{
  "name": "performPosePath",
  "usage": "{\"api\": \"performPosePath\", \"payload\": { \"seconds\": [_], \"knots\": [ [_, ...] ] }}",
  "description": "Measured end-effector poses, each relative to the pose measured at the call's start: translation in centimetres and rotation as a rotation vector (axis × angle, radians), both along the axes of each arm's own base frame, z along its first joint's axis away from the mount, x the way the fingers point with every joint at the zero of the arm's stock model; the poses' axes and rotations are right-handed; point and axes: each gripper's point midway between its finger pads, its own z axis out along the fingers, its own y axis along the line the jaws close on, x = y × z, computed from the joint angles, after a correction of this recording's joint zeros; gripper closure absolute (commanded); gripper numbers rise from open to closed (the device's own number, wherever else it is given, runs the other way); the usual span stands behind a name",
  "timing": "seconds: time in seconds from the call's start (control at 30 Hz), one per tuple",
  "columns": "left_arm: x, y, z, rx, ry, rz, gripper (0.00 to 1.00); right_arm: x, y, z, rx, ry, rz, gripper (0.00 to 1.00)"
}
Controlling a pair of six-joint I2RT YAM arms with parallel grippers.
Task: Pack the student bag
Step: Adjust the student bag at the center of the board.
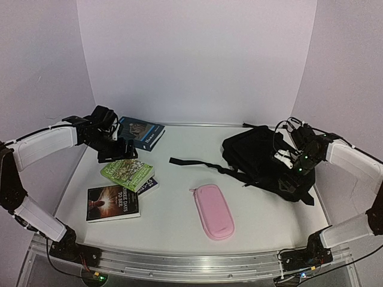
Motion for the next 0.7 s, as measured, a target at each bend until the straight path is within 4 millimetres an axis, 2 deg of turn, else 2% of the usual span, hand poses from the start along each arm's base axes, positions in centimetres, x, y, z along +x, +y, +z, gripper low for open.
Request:
{"api": "performPosePath", "payload": {
  "seconds": [0.17, 0.23, 0.37, 0.5, 0.6, 0.63, 0.7],
  "knots": [
    [-0.3, -0.6, -0.1, -0.032, 0.012, -0.022, 0.00, -1.2, -3.5, -0.8, -0.180, 0.040, 0.067, 0.02],
    [-0.4, -0.8, -0.2, -0.041, 0.015, -0.027, 0.00, -1.1, -4.4, -1.1, -0.234, 0.057, 0.086, 0.07],
    [-0.5, -1.0, -0.3, -0.050, 0.022, -0.034, 0.00, -0.9, -5.2, -2.7, -0.295, 0.125, 0.127, 0.32],
    [-0.8, -0.9, -0.3, -0.058, 0.020, -0.033, 0.00, -1.5, -5.0, -5.3, -0.300, 0.226, 0.175, 0.70],
    [-1.0, -0.9, 0.1, -0.071, 0.011, -0.031, 0.00, -2.5, -4.1, -6.9, -0.285, 0.288, 0.213, 0.94],
    [-1.1, -0.9, 0.3, -0.078, 0.007, -0.029, 0.00, -2.8, -3.6, -7.2, -0.277, 0.300, 0.225, 0.98],
    [-1.2, -0.9, 0.7, -0.090, -0.005, -0.025, 0.00, -3.2, -2.2, -7.4, -0.253, 0.308, 0.263, 1.00]
  ]
}}
